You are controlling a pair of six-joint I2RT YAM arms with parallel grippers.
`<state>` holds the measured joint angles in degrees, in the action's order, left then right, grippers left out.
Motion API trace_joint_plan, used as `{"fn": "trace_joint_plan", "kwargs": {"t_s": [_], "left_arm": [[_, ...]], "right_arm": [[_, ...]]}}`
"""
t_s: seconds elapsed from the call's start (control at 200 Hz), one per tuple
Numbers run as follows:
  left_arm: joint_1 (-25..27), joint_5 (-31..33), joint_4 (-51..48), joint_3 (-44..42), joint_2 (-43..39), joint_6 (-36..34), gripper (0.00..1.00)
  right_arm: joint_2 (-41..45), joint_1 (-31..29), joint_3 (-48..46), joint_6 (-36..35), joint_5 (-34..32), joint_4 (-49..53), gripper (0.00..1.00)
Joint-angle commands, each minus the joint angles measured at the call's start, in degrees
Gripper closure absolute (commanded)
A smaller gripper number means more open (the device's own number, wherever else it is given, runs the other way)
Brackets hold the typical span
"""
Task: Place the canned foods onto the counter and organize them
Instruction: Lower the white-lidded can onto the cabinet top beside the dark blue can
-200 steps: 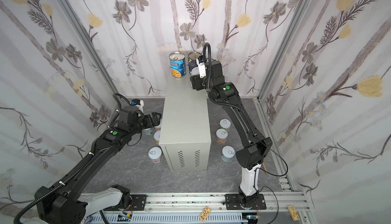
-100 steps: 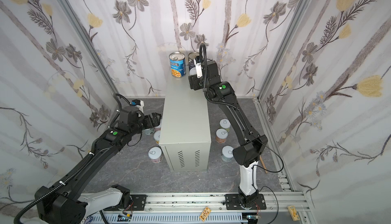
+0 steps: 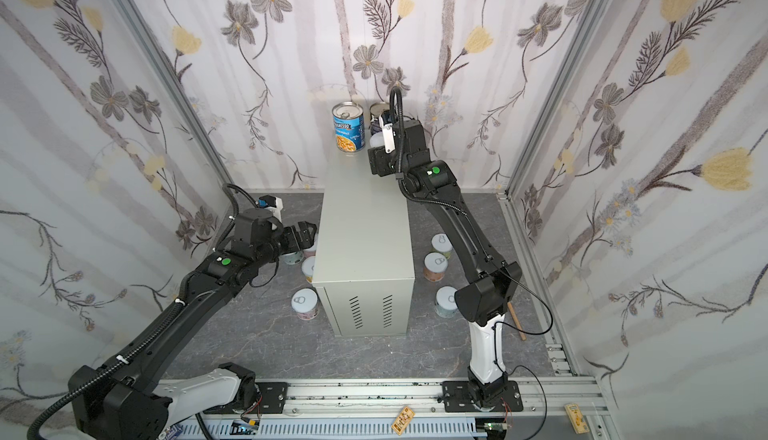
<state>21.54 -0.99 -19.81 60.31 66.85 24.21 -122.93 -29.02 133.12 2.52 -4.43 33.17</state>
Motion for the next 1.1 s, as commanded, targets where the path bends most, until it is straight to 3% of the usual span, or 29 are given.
{"fn": "trace_joint_plan", "kwargs": {"t_s": [0.0, 0.705, 1.094], "left_arm": [[-0.1, 0.8, 0.0, 0.0, -0.1, -0.1, 0.0], [-0.2, 1.0, -0.6, 1.1, 0.0, -1.0, 0.0], [-0.3, 1.2, -0.6, 1.0, 0.0, -0.9, 0.0]], "right_arm": [[-0.4, -0.1, 0.6, 0.0, -0.7, -3.6, 0.2], [-2.5, 0.2, 0.6, -0.1, -3.9, -6.9, 0.21], [-2.1, 0.2, 0.6, -0.2, -1.6, -7.2, 0.19]]}}
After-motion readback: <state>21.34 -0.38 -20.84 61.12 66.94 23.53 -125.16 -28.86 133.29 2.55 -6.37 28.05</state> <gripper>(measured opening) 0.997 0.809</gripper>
